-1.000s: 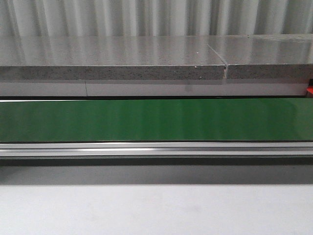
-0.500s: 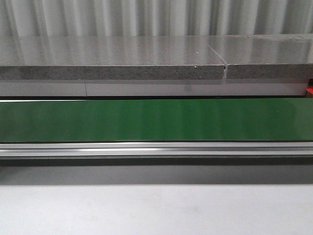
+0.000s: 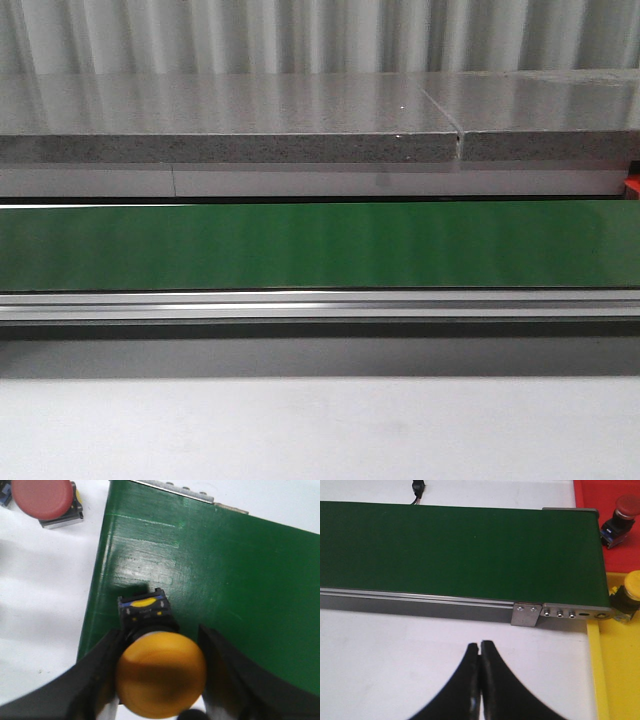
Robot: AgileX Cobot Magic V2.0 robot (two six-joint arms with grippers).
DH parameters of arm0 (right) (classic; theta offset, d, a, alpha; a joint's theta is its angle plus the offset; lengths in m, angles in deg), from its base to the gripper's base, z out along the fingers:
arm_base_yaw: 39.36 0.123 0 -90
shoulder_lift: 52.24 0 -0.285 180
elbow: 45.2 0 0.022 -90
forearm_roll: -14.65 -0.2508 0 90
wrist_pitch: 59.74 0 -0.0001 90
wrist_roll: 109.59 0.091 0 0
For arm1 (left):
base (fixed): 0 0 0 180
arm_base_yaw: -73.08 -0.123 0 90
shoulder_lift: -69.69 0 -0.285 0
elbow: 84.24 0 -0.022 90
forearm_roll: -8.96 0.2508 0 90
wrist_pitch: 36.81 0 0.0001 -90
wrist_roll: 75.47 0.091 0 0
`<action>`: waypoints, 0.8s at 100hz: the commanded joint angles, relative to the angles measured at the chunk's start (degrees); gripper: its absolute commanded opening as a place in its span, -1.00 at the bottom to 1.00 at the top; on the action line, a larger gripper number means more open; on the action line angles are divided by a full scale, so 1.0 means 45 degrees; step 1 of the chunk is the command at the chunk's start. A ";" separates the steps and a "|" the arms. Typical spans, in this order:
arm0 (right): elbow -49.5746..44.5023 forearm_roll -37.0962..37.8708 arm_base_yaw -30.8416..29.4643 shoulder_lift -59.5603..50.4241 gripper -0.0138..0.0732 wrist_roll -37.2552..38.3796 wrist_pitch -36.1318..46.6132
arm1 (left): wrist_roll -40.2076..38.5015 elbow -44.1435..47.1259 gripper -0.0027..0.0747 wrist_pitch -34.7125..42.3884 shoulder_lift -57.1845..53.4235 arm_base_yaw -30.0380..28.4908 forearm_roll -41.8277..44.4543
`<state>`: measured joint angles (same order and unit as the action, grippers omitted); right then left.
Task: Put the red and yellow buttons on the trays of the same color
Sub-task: 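Set the yellow button on the green belt and open the left gripper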
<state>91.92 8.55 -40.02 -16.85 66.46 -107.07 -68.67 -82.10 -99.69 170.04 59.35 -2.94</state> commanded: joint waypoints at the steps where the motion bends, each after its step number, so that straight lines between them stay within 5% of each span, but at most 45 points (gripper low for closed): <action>1: 0.0294 0.0022 -0.0028 0.0000 -0.96 -0.0082 0.0766 | 0.0030 -0.0286 -0.44 0.0242 -0.0275 0.0078 -0.0265; 16: 0.0294 0.0022 -0.0028 0.0000 -0.96 -0.0082 0.0766 | 0.0062 -0.0286 -0.39 0.0289 -0.0077 0.0078 -0.0265; 40: 0.0294 0.0022 -0.0028 0.0000 -0.96 -0.0082 0.0766 | 0.0321 -0.0336 0.38 0.0531 -0.0077 0.0078 -0.0387; 80: 0.0294 0.0022 -0.0028 0.0000 -0.96 -0.0082 0.0766 | 0.0638 -0.0336 0.39 0.1583 -0.0988 0.0078 -0.1093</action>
<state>91.92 8.55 -40.02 -16.85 66.46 -107.07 -67.18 -82.10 -95.21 170.00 59.35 -4.66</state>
